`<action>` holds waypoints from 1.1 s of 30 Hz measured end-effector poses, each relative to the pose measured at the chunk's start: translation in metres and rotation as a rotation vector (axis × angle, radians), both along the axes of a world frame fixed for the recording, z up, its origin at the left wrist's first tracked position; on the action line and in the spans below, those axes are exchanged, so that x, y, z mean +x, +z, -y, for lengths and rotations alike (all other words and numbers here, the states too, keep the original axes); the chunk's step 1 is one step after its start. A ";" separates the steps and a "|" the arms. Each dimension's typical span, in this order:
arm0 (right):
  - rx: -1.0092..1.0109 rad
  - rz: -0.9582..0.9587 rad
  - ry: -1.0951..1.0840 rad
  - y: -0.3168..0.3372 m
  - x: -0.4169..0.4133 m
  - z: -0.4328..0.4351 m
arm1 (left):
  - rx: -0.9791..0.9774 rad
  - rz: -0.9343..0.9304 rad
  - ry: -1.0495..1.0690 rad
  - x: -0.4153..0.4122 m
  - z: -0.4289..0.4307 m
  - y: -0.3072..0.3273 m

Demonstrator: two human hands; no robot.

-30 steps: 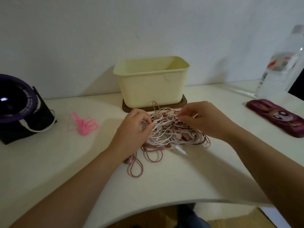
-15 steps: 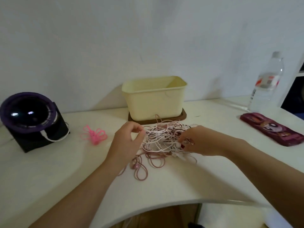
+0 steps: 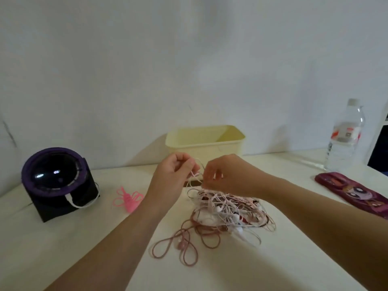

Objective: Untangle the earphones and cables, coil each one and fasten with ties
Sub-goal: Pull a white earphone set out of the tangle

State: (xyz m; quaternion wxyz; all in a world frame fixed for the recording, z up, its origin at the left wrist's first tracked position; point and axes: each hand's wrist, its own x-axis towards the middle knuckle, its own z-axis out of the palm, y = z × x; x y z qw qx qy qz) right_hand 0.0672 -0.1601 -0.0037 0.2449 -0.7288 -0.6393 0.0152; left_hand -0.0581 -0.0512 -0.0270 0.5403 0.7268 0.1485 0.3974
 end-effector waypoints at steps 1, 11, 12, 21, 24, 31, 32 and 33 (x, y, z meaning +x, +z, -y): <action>-0.007 0.016 -0.002 0.004 0.000 -0.003 | -0.034 0.018 -0.021 0.002 0.000 0.008; 0.234 -0.267 -0.126 0.068 0.033 -0.013 | -0.291 0.179 -0.074 0.018 -0.018 0.078; 0.244 -0.225 -0.144 0.078 0.037 -0.013 | -0.277 0.194 -0.069 0.020 -0.020 0.086; 0.250 -0.393 -0.241 0.143 0.064 -0.006 | -0.275 0.390 0.012 0.027 -0.033 0.163; 0.264 -0.178 -0.307 0.154 0.063 -0.006 | -0.280 0.429 0.000 0.033 -0.028 0.186; 0.542 0.000 -0.396 0.192 0.073 -0.011 | 0.065 0.406 0.244 0.043 -0.026 0.229; 0.541 -0.016 -0.412 0.188 0.077 -0.012 | 0.122 0.404 0.299 0.044 -0.028 0.229; 0.523 -0.039 -0.438 0.181 0.083 -0.012 | 0.195 0.398 0.363 0.042 -0.028 0.229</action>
